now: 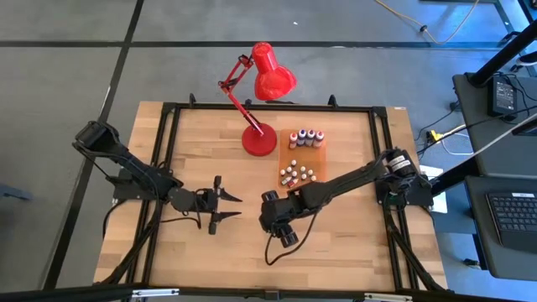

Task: Pick & Place food coloring
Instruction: Put the large yellow food coloring bottle into the orange bin

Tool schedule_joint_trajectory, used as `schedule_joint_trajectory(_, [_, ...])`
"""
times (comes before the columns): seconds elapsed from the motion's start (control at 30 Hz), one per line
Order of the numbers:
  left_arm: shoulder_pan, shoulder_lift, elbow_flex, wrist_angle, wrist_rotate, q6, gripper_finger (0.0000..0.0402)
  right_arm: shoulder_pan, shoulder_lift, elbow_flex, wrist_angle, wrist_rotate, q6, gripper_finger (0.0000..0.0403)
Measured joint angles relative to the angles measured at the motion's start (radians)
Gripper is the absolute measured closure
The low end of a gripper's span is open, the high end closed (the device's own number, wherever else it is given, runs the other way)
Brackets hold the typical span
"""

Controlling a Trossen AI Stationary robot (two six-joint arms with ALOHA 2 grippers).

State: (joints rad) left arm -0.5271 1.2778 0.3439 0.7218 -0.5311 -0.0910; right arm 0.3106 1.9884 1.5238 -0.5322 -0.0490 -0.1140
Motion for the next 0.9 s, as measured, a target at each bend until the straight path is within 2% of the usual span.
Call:
schedule_joint_trajectory(0.27, [0.0, 0.0, 0.0, -0.006, 0.0, 0.007, 0.0227, -0.001, 0.002, -0.01, 0.035, 0.002, 0.0, 0.0224])
schedule_joint_trajectory(0.53, [0.0, 0.0, 0.0, -0.008, 0.0, 0.008, 0.0224, -0.002, 0.002, -0.01, 0.028, -0.029, -0.004, 0.0274])
schedule_joint_trajectory(0.7, [0.0, 0.0, 0.0, -0.008, 0.0, 0.008, 0.0226, -0.001, 0.003, -0.01, 0.028, -0.024, -0.001, 0.0277])
schedule_joint_trajectory(0.9, [0.0, 0.0, 0.0, -0.01, 0.0, 0.008, 0.0227, -0.001, -0.055, -0.011, -0.006, 0.055, 0.0, 0.0279])
